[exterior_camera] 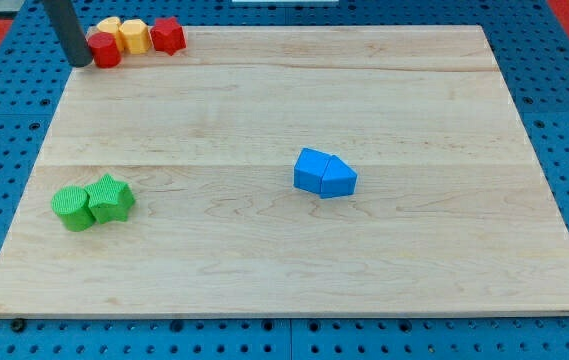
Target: Slide the green circle along with the green star a bit up
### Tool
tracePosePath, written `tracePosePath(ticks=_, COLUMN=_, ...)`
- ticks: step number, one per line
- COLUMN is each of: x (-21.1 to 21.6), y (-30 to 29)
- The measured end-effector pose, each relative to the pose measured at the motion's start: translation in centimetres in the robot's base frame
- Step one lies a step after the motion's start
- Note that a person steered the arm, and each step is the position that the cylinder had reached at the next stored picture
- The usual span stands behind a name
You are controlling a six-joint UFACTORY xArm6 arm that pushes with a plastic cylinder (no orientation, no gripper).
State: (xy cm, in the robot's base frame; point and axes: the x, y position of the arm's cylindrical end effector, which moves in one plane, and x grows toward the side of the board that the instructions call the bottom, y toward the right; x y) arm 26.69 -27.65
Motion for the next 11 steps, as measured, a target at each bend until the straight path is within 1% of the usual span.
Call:
tracePosePath(ticks=1, x=0.3, y=0.2)
tracePosePath(ticks=2, x=4.5, y=0.2)
tracePosePath(ticks=5, x=23.9, y=0.1)
tracePosePath(ticks=6, x=27.8, y=1.3)
tracePosePath(ticks=7, x=28.7, y=3.4)
tracePosePath(ticks=8, x=28.3, y=3.4)
tracePosePath(ticks=11, x=22.8, y=2.8)
